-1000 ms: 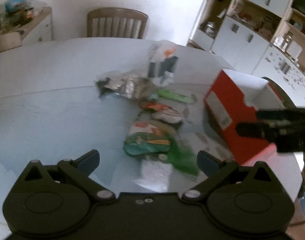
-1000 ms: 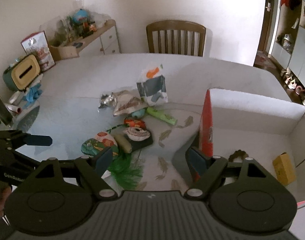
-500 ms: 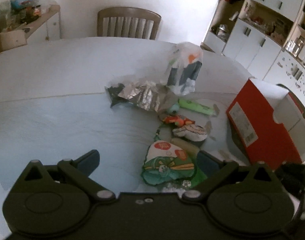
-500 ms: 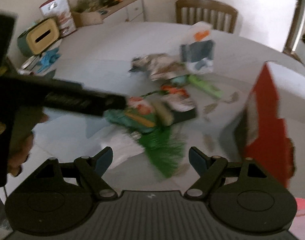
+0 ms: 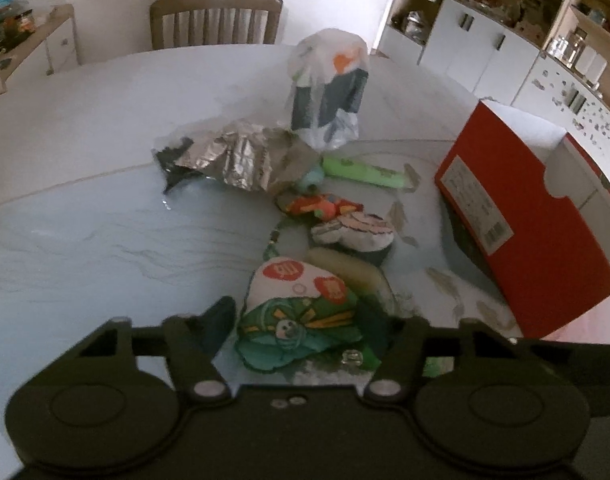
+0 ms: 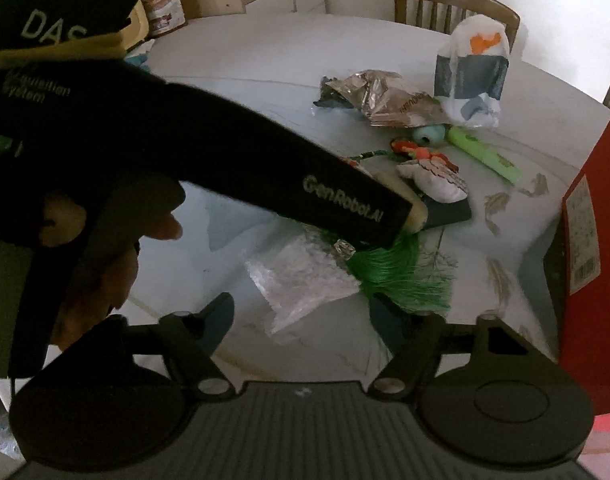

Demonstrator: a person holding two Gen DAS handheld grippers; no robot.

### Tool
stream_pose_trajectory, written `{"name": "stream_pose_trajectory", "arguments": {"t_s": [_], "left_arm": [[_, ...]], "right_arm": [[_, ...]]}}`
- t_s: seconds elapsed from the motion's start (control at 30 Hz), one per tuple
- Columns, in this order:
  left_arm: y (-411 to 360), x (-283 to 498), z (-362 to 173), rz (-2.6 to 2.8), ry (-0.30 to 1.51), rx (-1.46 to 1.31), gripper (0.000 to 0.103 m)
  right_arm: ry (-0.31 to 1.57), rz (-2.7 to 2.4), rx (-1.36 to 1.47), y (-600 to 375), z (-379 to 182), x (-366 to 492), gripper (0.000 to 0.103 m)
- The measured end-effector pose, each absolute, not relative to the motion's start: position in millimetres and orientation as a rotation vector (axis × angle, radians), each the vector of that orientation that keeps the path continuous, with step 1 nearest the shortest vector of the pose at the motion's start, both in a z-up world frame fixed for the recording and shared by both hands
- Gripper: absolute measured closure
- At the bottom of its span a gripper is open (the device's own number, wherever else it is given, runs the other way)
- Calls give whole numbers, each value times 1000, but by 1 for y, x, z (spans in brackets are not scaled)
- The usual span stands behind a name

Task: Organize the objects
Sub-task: 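Grasp the clear bag of white beads with the right gripper while the left grasps the green plush pouch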

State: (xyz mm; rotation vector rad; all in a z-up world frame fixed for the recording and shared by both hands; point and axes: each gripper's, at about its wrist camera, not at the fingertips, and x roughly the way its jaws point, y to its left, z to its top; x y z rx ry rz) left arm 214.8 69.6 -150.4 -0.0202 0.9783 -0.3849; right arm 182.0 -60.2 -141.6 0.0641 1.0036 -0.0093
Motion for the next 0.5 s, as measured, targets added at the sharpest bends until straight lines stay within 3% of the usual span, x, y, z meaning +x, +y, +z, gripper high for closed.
{"name": "stream_pose_trajectory", "arguments": {"t_s": [0.17, 0.5], "left_arm": [[72, 216, -151, -395, 981, -42, 46], [83, 216, -146, -419, 981, -92, 62]], "right_arm": [[1011, -16, 65, -63, -144, 183, 49], [1019, -13, 92, -72, -146, 181, 89]]}}
